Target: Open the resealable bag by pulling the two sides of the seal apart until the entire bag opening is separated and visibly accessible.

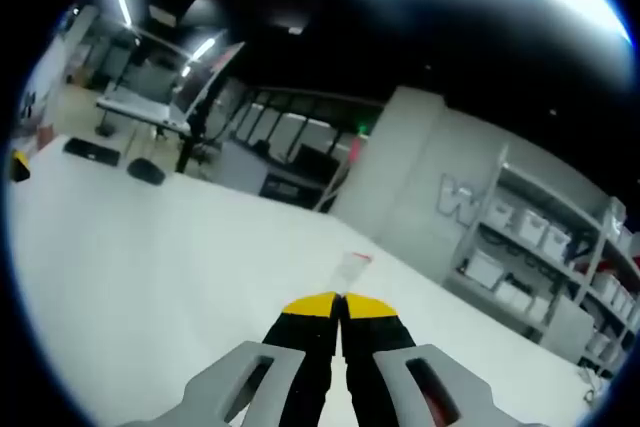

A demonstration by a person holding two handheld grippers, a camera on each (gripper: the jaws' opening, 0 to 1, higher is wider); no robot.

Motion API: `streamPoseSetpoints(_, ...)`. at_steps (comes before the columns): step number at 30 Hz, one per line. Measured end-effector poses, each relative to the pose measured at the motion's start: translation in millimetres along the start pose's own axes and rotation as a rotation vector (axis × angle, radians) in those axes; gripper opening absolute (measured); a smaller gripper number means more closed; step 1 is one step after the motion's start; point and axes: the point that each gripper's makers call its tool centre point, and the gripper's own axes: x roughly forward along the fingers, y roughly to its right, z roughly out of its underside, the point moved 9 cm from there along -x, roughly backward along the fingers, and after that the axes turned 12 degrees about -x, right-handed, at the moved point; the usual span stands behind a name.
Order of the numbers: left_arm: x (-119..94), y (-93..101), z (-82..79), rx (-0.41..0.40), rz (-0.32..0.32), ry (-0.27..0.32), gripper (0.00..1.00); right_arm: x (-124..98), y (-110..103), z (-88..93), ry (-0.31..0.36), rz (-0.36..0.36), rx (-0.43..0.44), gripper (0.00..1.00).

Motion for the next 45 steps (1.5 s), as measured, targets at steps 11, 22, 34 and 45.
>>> streamPoseSetpoints(11,0.4,1.3,1.9,0.003,0.000,-0.007,0.86,-12.7,-1.8,-1.0,0.019,-0.005,0.006,0.00)
streamPoseSetpoints(22,1.0,4.2,4.5,0.006,0.006,-0.016,0.86,-22.2,-0.6,-0.6,0.033,-0.015,0.001,0.00)
streamPoseSetpoints(34,0.4,4.8,7.2,0.006,0.007,-0.020,0.86,-34.1,-0.9,-0.5,0.043,-0.020,-0.003,0.00)
streamPoseSetpoints(45,2.0,5.3,8.3,0.010,0.014,-0.022,0.86,-44.4,-2.9,-2.1,0.062,-0.029,0.000,0.00)
